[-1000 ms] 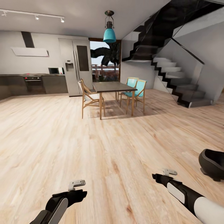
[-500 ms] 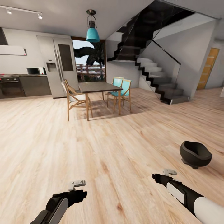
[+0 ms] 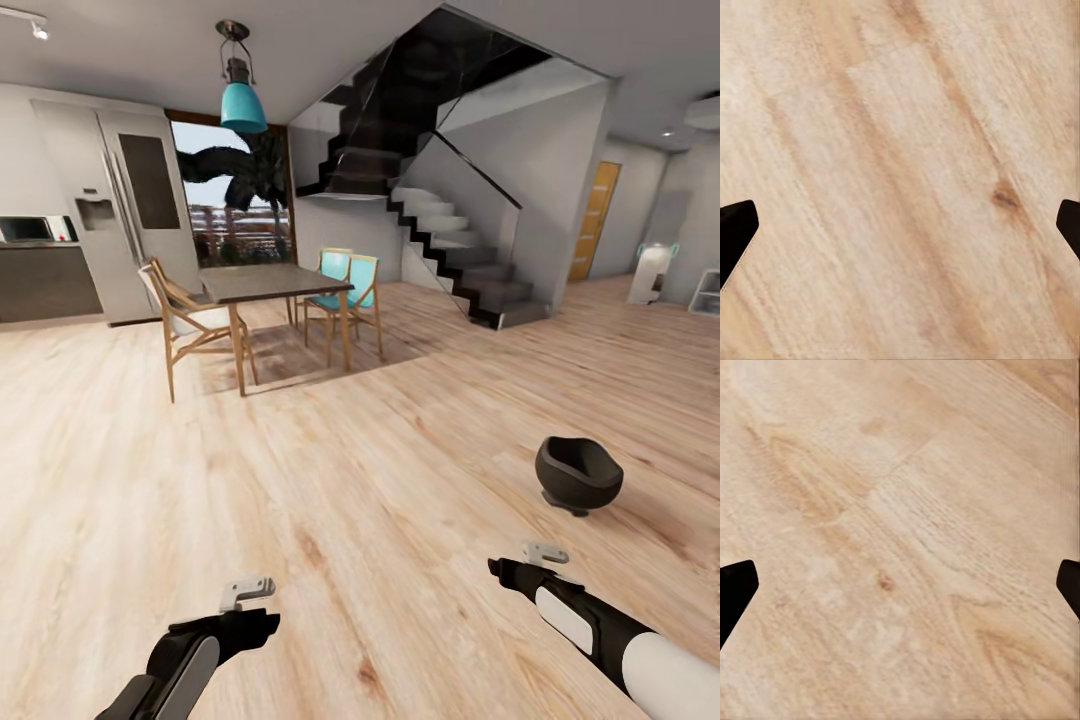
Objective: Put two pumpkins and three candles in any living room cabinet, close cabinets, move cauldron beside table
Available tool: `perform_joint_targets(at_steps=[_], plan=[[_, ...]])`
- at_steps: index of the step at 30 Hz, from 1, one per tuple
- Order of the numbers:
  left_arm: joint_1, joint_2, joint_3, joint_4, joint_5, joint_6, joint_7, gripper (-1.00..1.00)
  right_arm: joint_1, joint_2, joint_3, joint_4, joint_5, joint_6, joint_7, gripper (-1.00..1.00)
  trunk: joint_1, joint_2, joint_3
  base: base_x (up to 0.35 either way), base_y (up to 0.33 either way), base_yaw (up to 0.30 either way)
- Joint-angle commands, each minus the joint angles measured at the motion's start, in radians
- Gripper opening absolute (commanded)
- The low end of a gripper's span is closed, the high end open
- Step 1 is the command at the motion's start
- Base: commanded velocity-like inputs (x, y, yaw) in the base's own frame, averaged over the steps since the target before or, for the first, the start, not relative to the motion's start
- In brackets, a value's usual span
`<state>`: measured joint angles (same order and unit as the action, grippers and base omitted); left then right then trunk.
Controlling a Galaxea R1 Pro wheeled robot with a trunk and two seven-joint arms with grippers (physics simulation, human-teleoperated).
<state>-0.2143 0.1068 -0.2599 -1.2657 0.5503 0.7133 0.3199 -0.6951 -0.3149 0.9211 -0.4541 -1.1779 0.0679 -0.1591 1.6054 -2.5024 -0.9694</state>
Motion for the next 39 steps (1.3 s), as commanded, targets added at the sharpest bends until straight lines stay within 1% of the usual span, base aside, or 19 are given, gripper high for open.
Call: perform_joint_targets(at_steps=[1, 10, 14, 19, 24, 34, 39], plan=[[0.0, 0.001, -0.002, -0.001, 0.01, 0.001, 0.01, 1.0, -0.001, -0.001, 0.007, -0.003, -0.005, 0.003, -0.008, 1.0, 0.0, 0.0, -0.001, 0.178, 0.167, -0.291], [-0.001, 0.002, -0.002, -0.001, 0.01, 0.0, 0.01, 1.0, -0.001, -0.002, 0.007, -0.003, -0.003, 0.0, -0.005, 1.0, 0.0, 0.0, -0.003, 0.191, 0.167, -0.261], [-0.001, 0.002, -0.003, -0.001, 0.01, 0.0, 0.01, 1.0, -0.001, -0.002, 0.01, 0.004, -0.003, -0.052, -0.004, 1.0, 0.0, 0.0, -0.004, 0.21, 0.17, -0.048], [-0.001, 0.002, -0.002, -0.001, 0.01, 0.0, 0.01, 1.0, -0.001, -0.002, 0.011, 0.026, -0.002, -0.068, -0.004, 1.0, 0.0, 0.0, -0.004, 0.245, 0.127, -0.006], [-0.001, 0.002, -0.002, -0.001, 0.01, 0.0, 0.01, 1.0, -0.001, -0.001, 0.012, 0.029, -0.001, -0.068, -0.004, 1.0, 0.0, 0.0, -0.004, 0.257, 0.144, -0.04], [-0.001, 0.002, -0.003, -0.001, 0.01, 0.0, 0.01, 1.0, -0.001, -0.002, 0.012, 0.029, -0.001, -0.061, -0.002, 1.0, 0.0, 0.0, -0.004, 0.254, 0.211, -0.264], [-0.001, 0.002, -0.003, -0.001, 0.01, 0.0, 0.01, 1.0, -0.001, -0.003, 0.01, 0.029, -0.002, -0.061, 0.027, 1.0, 0.0, 0.0, -0.005, 0.253, 0.219, -0.283]])
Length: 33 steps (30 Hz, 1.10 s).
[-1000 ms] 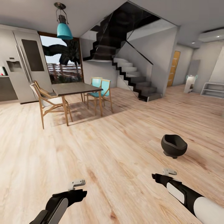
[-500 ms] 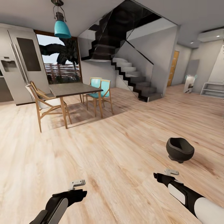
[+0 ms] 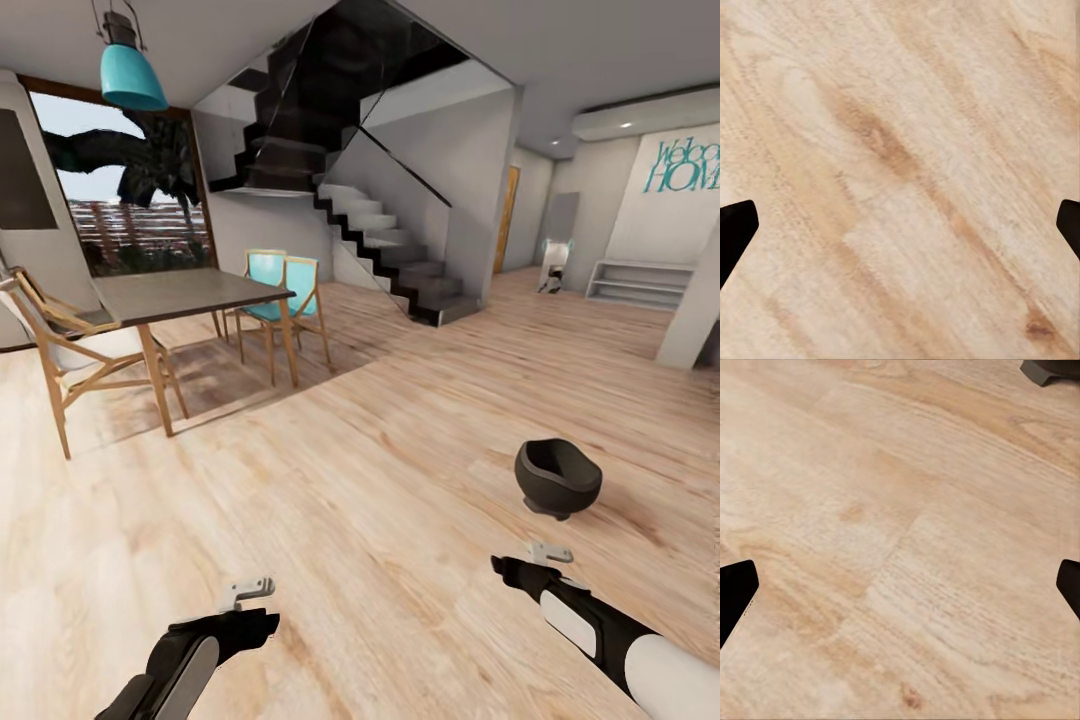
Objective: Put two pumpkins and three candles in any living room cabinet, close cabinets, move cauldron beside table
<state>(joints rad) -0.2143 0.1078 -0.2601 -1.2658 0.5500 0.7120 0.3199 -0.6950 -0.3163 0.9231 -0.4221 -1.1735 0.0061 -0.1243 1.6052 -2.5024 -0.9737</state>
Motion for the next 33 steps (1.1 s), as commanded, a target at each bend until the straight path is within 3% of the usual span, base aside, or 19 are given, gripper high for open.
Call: perform_joint_targets(at_steps=[1, 25, 31, 33], plan=[[0.0, 0.002, -0.002, -0.001, 0.011, 0.001, 0.01, 1.0, -0.001, -0.001, 0.008, -0.003, -0.008, 0.001, 0.002, 1.0, 0.0, 0.0, -0.002, 0.25, 0.22, -0.277], [0.0, 0.001, -0.003, -0.001, 0.01, 0.001, 0.01, 1.0, -0.001, 0.0, 0.002, 0.002, -0.018, 0.01, 0.022, 1.0, 0.0, 0.0, -0.014, 0.231, 0.233, -0.274], [0.0, -0.001, -0.006, -0.008, 0.011, 0.002, 0.008, 1.0, -0.001, -0.002, -0.006, 0.002, -0.022, 0.079, 0.02, 1.0, 0.0, 0.0, -0.017, 0.229, 0.209, -0.272], [-0.001, -0.003, -0.042, -0.013, 0.011, 0.002, 0.008, 1.0, -0.001, -0.004, -0.028, 0.0, -0.031, 0.138, 0.019, 1.0, 0.0, 0.0, -0.019, 0.237, 0.171, -0.268]])
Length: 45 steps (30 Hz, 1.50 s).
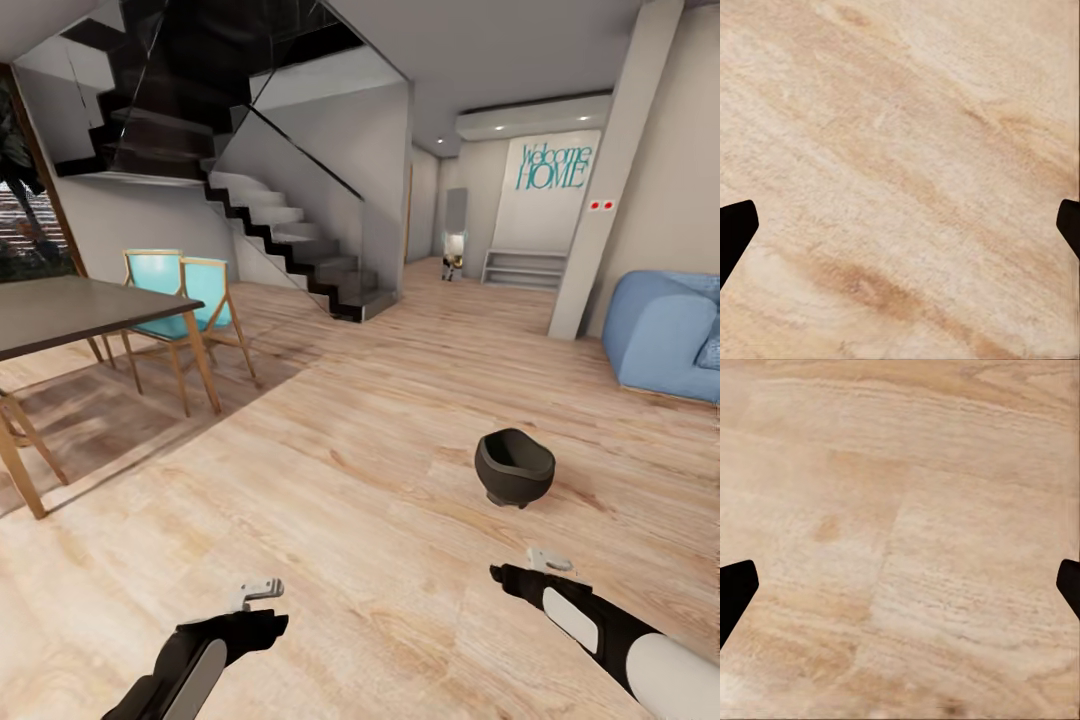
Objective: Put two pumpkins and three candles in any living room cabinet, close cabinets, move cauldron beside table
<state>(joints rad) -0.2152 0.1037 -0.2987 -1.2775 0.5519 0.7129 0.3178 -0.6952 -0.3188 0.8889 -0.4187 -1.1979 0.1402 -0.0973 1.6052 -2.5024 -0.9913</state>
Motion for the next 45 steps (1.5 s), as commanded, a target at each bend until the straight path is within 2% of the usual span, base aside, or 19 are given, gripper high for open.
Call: perform_joint_targets(at_steps=[1, 3, 6, 8, 11, 15, 19, 21, 23, 27, 32, 34, 37, 39, 41, 45], plan=[[-0.002, -0.001, -0.023, -0.005, 0.01, 0.002, 0.011, 1.0, -0.001, -0.002, -0.014, -0.004, -0.02, 0.041, -0.009, 1.0, 0.0, 0.0, -0.002, 0.257, 0.156, -0.264], [-0.007, -0.017, -0.048, -0.032, 0.009, 0.008, 0.014, 1.0, -0.001, -0.003, -0.067, -0.008, -0.05, 0.131, -0.01, 1.0, 0.0, 0.0, -0.003, 0.28, 0.142, -0.262], [-0.014, -0.04, -0.061, -0.094, 0.008, 0.029, 0.017, 1.0, -0.006, -0.01, -0.154, -0.016, -0.068, 0.267, -0.012, 1.0, 0.0, 0.0, -0.006, 0.306, 0.11, -0.26], [-0.025, -0.044, -0.063, -0.121, 0.012, 0.057, 0.018, 1.0, -0.011, -0.011, -0.184, -0.017, -0.069, 0.322, -0.015, 1.0, 0.0, 0.0, -0.007, 0.319, 0.058, -0.259], [-0.045, -0.047, -0.063, -0.142, 0.015, 0.11, 0.018, 1.0, -0.021, -0.012, -0.206, -0.021, -0.069, 0.375, -0.023, 1.0, 0.0, 0.0, -0.01, 0.326, 0.022, -0.256], [-0.082, -0.048, -0.054, -0.149, 0.019, 0.15, 0.018, 1.0, -0.047, -0.017, -0.214, -0.024, -0.065, 0.41, -0.058, 1.0, 0.0, 0.0, -0.013, 0.329, 0.006, -0.25], [-0.119, -0.049, -0.044, -0.15, 0.021, 0.221, 0.017, 1.0, -0.057, -0.018, -0.215, -0.052, -0.06, 0.427, -0.155, 1.0, 0.0, 0.0, -0.017, 0.331, 0.001, -0.249], [-0.133, -0.049, -0.037, -0.151, 0.021, 0.246, 0.018, 1.0, -0.059, -0.019, -0.215, -0.109, -0.059, 0.431, -0.231, 1.0, 0.0, 0.0, -0.018, 0.331, 0.0, -0.252], [-0.149, -0.049, -0.026, -0.152, 0.019, 0.26, 0.02, 1.0, -0.059, -0.018, -0.216, -0.197, -0.059, 0.435, -0.387, 1.0, 0.0, 0.0, -0.02, 0.331, 0.0, -0.254], [-0.159, -0.047, -0.008, -0.152, 0.017, 0.265, 0.021, 1.0, -0.059, -0.018, -0.217, -0.245, -0.061, 0.451, -0.501, 1.0, 0.0, 0.0, -0.023, 0.331, 0.0, -0.26], [-0.162, -0.042, 0.008, -0.158, 0.016, 0.267, 0.021, 1.0, -0.059, -0.018, -0.218, -0.284, -0.062, 0.485, -0.528, 1.0, 0.0, 0.0, -0.026, 0.332, 0.0, -0.271], [-0.16, -0.035, 0.019, -0.195, 0.016, 0.271, 0.021, 1.0, -0.059, -0.017, -0.218, -0.297, -0.063, 0.489, -0.531, 1.0, 0.0, 0.0, -0.026, 0.332, 0.0, -0.274], [-0.155, -0.032, 0.077, -0.225, 0.015, 0.276, 0.021, 1.0, -0.059, -0.018, -0.222, -0.302, -0.065, 0.488, -0.53, 1.0, 0.0, 0.0, -0.028, 0.332, 0.0, -0.273], [-0.154, -0.033, 0.102, -0.231, 0.016, 0.277, 0.021, 1.0, -0.059, -0.018, -0.238, -0.303, -0.066, 0.487, -0.531, 1.0, 0.0, 0.0, -0.028, 0.332, 0.0, -0.229], [-0.153, -0.033, 0.111, -0.232, 0.02, 0.278, 0.021, 1.0, -0.059, -0.017, -0.256, -0.304, -0.065, 0.488, -0.531, 1.0, 0.0, 0.0, -0.029, 0.332, 0.0, -0.116], [-0.153, -0.033, 0.115, -0.233, 0.022, 0.278, 0.022, 1.0, -0.059, -0.017, -0.266, -0.304, -0.064, 0.488, -0.532, 1.0, 0.0, 0.0, -0.029, 0.333, 0.0, -0.045]])
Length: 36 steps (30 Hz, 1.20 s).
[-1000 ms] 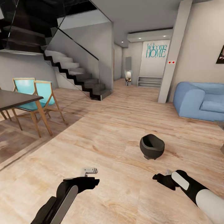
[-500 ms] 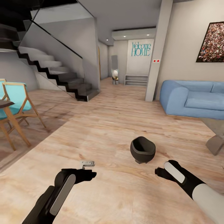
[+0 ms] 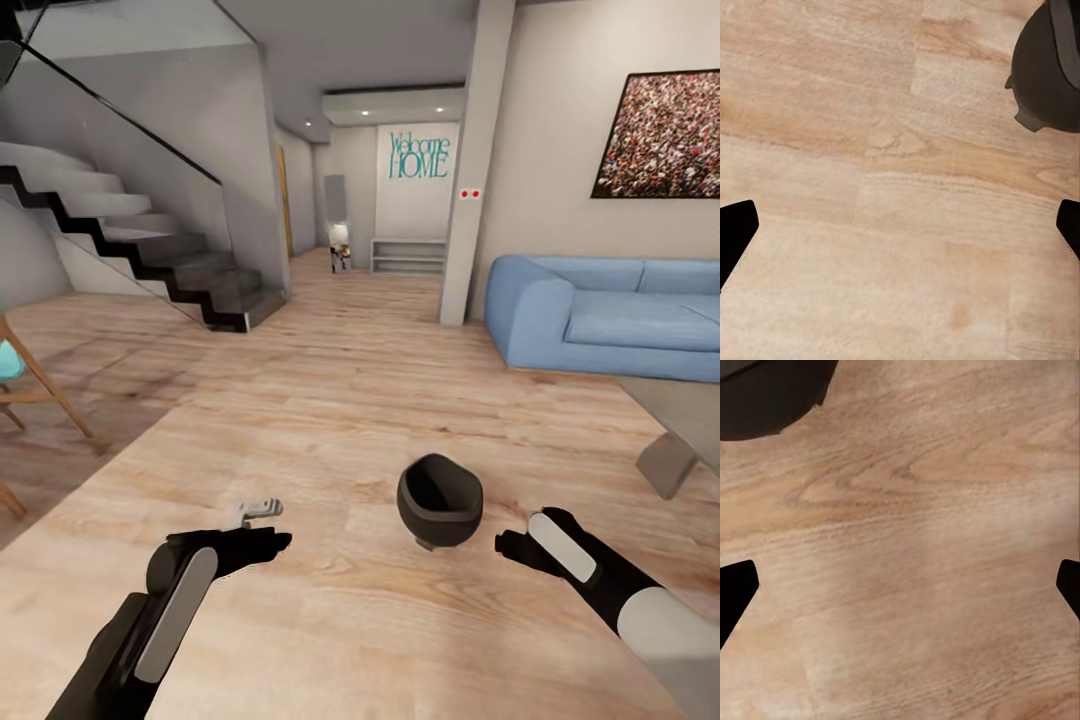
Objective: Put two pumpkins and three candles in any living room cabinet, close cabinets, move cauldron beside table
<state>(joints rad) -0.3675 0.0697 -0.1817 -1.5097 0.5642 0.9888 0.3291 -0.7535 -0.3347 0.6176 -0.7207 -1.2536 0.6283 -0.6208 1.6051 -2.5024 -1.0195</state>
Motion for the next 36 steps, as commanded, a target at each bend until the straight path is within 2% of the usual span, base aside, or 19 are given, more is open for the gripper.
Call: perform_joint_targets(at_steps=[1, 7, 13, 19, 36], plan=[[-0.001, 0.001, 0.0, -0.001, 0.011, 0.002, 0.01, 1.0, -0.001, -0.001, 0.004, -0.001, -0.006, 0.0, -0.009, 1.0, 0.0, 0.0, -0.001, 0.333, 0.0, -0.01], [-0.001, 0.002, -0.001, -0.001, 0.009, 0.002, 0.01, 1.0, -0.001, -0.001, 0.002, 0.002, -0.004, -0.002, -0.01, 1.0, 0.0, 0.0, -0.001, 0.237, -0.071, -0.003], [-0.001, 0.0, 0.0, 0.004, 0.01, 0.002, 0.01, 1.0, -0.001, 0.0, 0.002, 0.005, -0.004, -0.004, -0.013, 1.0, -0.002, 0.001, 0.022, 0.022, -0.016, 0.0], [-0.007, -0.001, 0.009, 0.092, 0.009, 0.002, 0.01, 1.0, -0.001, 0.0, 0.002, 0.007, -0.003, -0.013, -0.014, 1.0, -0.005, 0.002, 0.045, 0.002, -0.001, 0.0], [-0.018, 0.001, 0.014, 0.138, 0.009, 0.002, 0.01, 1.0, -0.001, 0.005, 0.004, 0.012, -0.001, -0.041, -0.014, 1.0, -0.07, 0.12, 0.099, 0.0, 0.0, 0.0]])
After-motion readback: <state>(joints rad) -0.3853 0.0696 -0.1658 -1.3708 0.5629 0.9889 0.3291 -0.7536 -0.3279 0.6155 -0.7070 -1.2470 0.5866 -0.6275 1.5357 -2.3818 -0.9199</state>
